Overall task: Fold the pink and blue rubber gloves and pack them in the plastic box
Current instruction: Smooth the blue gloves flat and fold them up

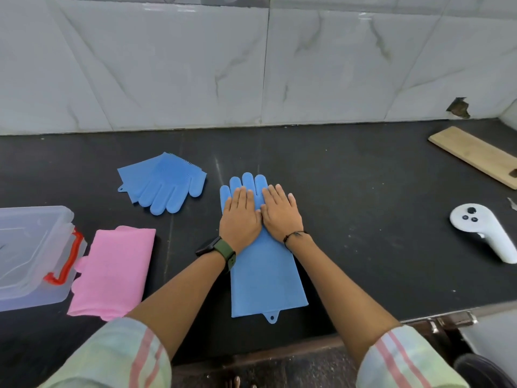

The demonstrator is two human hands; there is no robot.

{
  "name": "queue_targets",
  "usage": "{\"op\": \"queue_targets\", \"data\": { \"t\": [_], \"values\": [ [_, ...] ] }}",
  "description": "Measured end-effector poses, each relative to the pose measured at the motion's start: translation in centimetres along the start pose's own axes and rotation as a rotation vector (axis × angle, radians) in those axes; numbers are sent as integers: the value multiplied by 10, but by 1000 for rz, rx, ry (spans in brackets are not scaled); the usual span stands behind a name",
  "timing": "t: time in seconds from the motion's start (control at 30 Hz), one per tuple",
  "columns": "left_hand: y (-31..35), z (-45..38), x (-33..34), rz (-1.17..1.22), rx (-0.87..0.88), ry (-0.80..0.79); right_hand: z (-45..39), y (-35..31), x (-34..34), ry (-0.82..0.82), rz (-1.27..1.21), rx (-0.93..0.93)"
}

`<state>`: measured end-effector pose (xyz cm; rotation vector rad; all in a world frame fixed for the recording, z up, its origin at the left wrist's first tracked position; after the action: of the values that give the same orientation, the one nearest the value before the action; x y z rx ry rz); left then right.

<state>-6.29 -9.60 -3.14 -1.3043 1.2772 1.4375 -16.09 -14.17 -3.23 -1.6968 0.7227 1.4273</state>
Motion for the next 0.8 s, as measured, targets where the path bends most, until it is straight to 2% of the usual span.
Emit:
{"op": "queue_targets", "data": {
  "t": [0.1, 0.17, 0.23, 0.3, 0.37, 0.5, 0.57, 0.67, 0.73, 0.8],
  "values": [
    [-2, -5, -1, 13, 24, -7, -5, -4, -2, 1, 30, 18],
    [-7, -8, -10, 135, 46, -17, -11, -12, -9, 67, 35, -2],
    [-20, -10, -30, 346, 37, 44, -20, -27, -18, 168, 15, -158],
    [-46, -13, -51, 450, -3, 165, -32, -48, -22, 164, -37, -348],
    [-80, -19, -65, 355, -50, 210, -45, -71, -23, 85, -79, -486],
    [-151, -42, -81, 91, -113, 90, -83, -105, -16, -62, 18, -668],
    [-173, -54, -87, -60, -46, 21, -102, -115, -13, -143, 99, -722],
    [-196, -68, -87, -306, 91, -205, -121, -124, -7, -244, 247, -815],
    [-207, -70, -88, -415, 155, -313, -127, -128, -4, -261, 290, -866],
    [-216, -69, -90, -470, 217, -344, -129, -128, 0, -231, 315, -882]
  ]
}}
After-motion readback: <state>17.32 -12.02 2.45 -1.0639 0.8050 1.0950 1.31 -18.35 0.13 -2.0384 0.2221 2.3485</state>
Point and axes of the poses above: each hand's wrist, its own z-axis away from the middle knuckle, its own x-axis out of the palm, y = z × x, the point moved 3 cm from there along -z, towards the middle knuckle, and after that the axes turned 4 degrees about -x, right-handed, at the moved point
